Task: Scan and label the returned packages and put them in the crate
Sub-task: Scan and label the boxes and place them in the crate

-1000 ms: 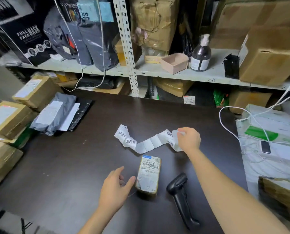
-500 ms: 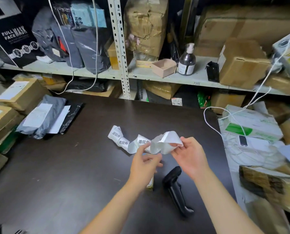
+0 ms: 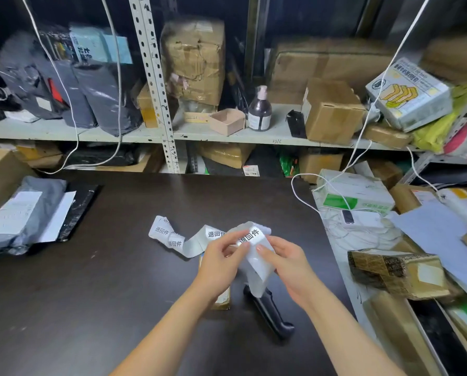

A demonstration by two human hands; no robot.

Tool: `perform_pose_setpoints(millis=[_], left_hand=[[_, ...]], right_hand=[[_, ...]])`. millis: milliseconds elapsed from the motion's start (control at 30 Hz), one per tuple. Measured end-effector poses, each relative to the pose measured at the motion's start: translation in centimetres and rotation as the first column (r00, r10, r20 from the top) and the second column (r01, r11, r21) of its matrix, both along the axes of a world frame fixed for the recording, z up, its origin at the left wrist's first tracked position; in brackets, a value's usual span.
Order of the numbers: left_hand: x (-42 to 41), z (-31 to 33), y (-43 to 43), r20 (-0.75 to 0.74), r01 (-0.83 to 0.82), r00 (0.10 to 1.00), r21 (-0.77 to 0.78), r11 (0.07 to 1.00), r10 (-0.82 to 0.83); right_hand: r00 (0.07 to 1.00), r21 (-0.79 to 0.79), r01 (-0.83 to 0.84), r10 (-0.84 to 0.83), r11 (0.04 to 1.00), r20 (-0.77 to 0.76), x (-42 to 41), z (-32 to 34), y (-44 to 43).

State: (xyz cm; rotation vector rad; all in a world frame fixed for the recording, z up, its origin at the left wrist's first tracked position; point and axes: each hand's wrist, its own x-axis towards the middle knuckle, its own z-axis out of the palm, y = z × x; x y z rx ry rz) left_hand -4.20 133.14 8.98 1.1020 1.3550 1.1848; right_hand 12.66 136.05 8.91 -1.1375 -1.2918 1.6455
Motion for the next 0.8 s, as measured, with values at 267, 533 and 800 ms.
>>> perform_pose_setpoints(millis=[267, 533, 800], left_hand=[[-0.9, 0.3, 0.2, -0.515, 0.150, 0.856, 0.144, 0.978, -0.056], [-1.4, 1.2, 0.7, -0.342, 0.089, 0.939, 0.146, 0.985, -0.034], [-1.2, 1.1, 1.6, -0.121, 0.034, 0.992, 0.033, 0.999, -0.030]], right_hand=[[0.991, 0.142, 0.036, -0.054, 0.989, 0.126, -0.9, 0.7, -0.2], [0.984, 0.263, -0.031, -0.017, 0.964, 0.177, -1.3, 1.2, 0.6], [0.959, 0.252, -0.114, 0.039, 0.961, 0.282, -1.6, 1.0, 1.8]])
